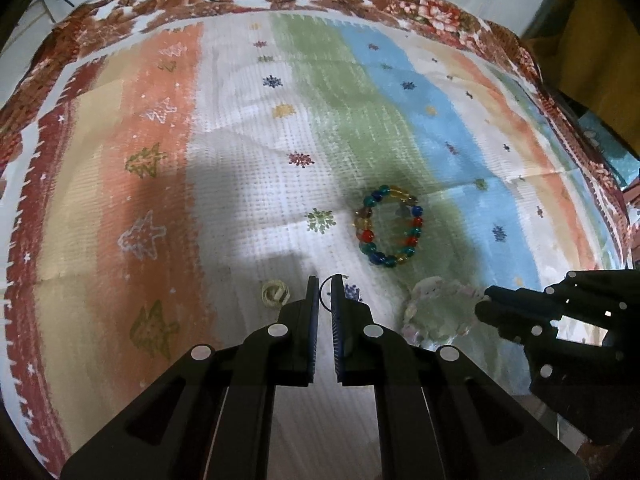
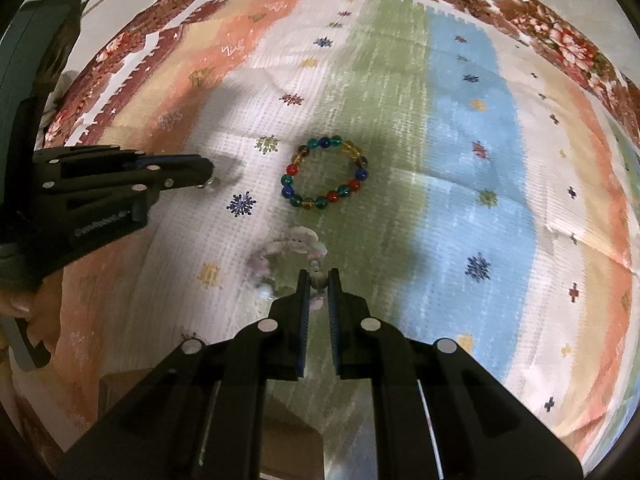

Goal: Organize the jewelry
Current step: 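Grasp the small silver ring with left tool while right tool grasps white bead bracelet, then carry the silver ring in left tool while right tool carries white bracelet to tin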

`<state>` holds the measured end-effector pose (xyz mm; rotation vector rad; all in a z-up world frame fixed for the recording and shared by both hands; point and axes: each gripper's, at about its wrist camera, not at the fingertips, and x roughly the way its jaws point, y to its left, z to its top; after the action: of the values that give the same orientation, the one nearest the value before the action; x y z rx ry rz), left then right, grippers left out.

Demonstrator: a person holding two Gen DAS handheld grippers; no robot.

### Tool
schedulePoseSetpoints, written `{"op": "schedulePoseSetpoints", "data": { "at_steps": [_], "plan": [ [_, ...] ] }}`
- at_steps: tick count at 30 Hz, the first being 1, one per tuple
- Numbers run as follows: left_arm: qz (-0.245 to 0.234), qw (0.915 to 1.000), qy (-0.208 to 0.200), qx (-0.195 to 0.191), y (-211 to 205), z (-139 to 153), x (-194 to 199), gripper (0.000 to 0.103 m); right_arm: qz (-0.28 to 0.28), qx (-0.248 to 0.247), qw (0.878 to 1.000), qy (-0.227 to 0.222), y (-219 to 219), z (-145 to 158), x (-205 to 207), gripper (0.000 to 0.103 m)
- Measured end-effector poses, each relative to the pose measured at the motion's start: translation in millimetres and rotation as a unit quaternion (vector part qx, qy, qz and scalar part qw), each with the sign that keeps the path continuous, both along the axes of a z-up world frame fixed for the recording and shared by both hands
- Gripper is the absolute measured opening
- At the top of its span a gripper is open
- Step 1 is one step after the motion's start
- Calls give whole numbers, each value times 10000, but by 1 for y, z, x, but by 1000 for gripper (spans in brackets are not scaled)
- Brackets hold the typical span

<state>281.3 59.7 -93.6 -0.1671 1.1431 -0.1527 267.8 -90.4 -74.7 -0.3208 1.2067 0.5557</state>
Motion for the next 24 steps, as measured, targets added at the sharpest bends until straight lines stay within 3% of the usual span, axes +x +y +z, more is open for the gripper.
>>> {"op": "schedulePoseSetpoints", "data": {
  "at_steps": [9,24],
  "plan": [
    [43,9993,-355,-60,0,36,-37,6,-38,126,9985,-537,-12,36,-22,10],
    [-147,9961,-837,-249,-24,70,-89,6,-66,506,9942,-943,-35,74,-55,10]
  ]
}}
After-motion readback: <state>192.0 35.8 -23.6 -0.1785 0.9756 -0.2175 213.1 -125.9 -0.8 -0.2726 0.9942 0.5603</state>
